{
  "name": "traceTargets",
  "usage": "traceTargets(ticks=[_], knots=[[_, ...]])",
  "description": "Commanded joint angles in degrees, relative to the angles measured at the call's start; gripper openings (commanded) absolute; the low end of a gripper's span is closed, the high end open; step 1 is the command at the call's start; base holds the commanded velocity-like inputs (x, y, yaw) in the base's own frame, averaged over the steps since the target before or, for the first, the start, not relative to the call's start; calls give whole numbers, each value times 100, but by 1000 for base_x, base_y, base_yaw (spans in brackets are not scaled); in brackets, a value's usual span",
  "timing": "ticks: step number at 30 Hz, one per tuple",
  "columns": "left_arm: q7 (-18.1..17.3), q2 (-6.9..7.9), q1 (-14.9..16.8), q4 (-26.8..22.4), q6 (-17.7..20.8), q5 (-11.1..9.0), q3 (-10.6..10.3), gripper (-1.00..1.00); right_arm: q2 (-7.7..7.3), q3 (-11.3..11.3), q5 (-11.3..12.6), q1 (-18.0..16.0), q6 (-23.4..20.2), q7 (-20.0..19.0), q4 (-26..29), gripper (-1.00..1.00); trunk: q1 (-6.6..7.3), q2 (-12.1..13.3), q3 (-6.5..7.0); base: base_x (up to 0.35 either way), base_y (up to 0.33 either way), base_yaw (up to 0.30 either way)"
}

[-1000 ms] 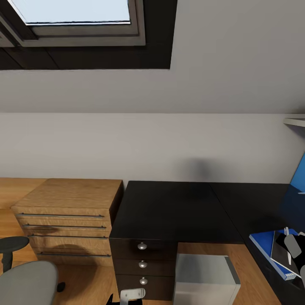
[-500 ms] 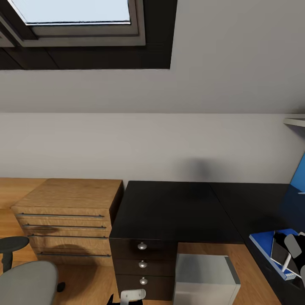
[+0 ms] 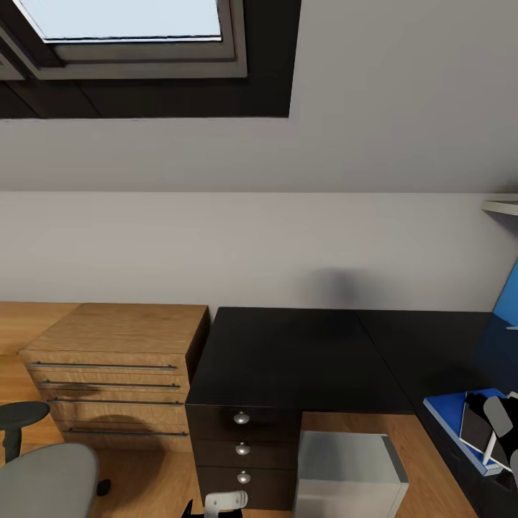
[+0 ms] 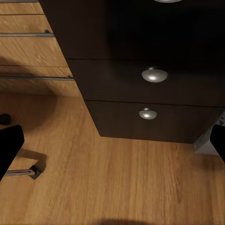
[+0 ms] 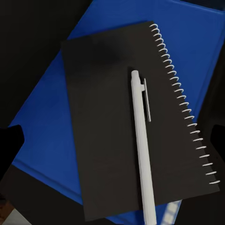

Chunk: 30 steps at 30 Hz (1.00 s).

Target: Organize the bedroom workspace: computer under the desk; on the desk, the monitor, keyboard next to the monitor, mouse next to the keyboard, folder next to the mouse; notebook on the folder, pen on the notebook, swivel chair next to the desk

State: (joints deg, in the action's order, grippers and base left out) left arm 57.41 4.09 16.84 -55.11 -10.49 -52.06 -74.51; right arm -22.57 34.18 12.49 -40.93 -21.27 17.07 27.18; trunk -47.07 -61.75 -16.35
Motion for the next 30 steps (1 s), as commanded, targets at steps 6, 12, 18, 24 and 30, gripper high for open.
traceTargets(ticks=[6, 12, 18, 24, 30], knots=[[16, 4, 12, -8, -59, -58, -28, 100, 25, -1, 57, -3, -21, 44, 399, 100, -1, -5, -8, 0, 0, 0], [16, 2, 12, -6, -59, -64, -115, 100, 102, 1, 53, 4, -46, 60, 773, 100, -1, -5, -8, 0, 0, 0], [16, 4, 12, 5, -59, -74, -179, 100, 336, 1, 42, 32, -91, 86, 1459, 100, -1, -5, -8, 0, 0, 0], [18, 4, 12, 12, -62, -76, -188, 100, 881, 1, 18, 253, -313, 447, 2509, 100, -1, -5, -8, 0, 0, 0], [23, 4, 12, 13, -77, -76, -229, 100, 1330, -16, -18, 542, -382, 571, 3107, 100, -1, -5, -8, 0, 0, 0]])
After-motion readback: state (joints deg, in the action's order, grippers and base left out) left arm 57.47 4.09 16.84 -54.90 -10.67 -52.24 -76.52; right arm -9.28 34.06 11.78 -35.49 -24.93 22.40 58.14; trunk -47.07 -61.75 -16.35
